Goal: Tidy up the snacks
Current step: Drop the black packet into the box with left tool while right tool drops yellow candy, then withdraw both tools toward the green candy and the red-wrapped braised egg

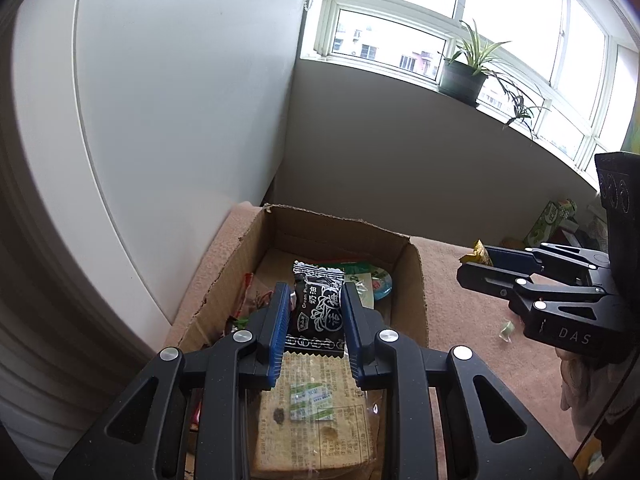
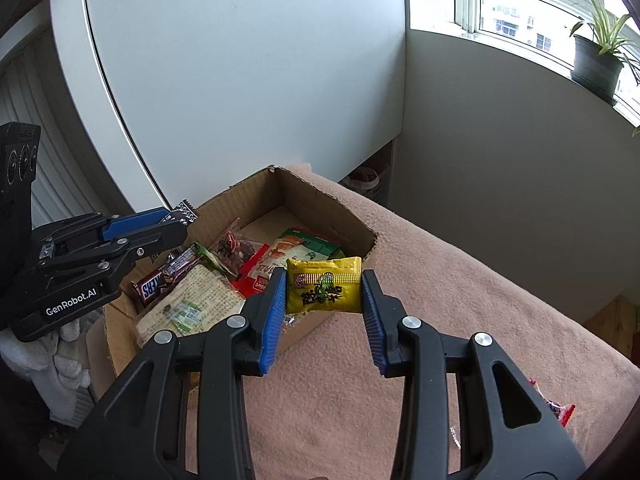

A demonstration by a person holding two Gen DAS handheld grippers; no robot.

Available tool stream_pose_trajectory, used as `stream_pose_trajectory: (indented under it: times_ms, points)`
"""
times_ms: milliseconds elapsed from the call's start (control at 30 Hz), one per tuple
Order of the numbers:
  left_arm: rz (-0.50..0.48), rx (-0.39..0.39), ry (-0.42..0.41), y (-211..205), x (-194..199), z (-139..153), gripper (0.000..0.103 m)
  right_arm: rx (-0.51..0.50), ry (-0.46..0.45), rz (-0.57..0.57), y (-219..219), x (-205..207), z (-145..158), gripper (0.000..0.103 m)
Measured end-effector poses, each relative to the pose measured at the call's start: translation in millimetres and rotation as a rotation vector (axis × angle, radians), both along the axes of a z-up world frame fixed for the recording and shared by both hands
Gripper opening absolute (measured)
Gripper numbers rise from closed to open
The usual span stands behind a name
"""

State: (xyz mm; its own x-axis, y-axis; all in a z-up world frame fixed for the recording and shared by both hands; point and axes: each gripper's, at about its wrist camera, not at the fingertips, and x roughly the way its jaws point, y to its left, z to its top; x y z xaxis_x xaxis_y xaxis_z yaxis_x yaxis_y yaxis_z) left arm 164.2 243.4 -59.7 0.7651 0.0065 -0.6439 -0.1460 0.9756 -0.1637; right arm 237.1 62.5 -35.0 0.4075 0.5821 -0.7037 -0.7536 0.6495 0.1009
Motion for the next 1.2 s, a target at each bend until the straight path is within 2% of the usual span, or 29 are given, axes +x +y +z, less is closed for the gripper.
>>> stream_pose_trajectory:
  times_ms: [367,433,467,500,533,567,600,633,900,967,1200]
  points:
    - [0.022,0.039,0.006,7,15,4,0.025,-0.026,0.022,0.051,26,-2,-15,0.038]
    - [0.020,0.036,0.006,7,16,4,0.025,-0.031,0.020,0.058,28,-3,-17,0.042]
    - [0.020,0.035,0.004,7,16,5,0.025,-0.033,0.015,0.059,29,-4,-18,0.050]
    - [0.020,0.035,0.004,7,17,5,0.025,-0.034,0.006,0.059,29,-6,-18,0.063]
    - [0.020,0.037,0.006,6,17,5,0.026,-0.034,-0.008,0.057,29,-7,-17,0.070]
    - [0.022,0.038,0.008,6,18,5,0.034,-0.033,-0.025,0.053,28,-9,-16,0.079]
    - [0.027,0.039,0.008,6,18,6,0.042,-0.032,-0.041,0.051,27,-11,-16,0.083]
    - [0.031,0.040,0.001,6,18,7,0.054,-0.033,-0.050,0.050,26,-12,-15,0.084]
    - [0.039,0.046,-0.011,6,17,13,0.056,-0.055,-0.044,0.036,13,-12,-18,0.085]
    - [0.039,0.049,-0.017,3,16,14,0.063,-0.053,-0.042,0.027,7,-12,-17,0.085]
    - [0.027,0.033,-0.039,-7,8,19,0.069,-0.024,-0.037,-0.029,-29,-17,-12,0.085]
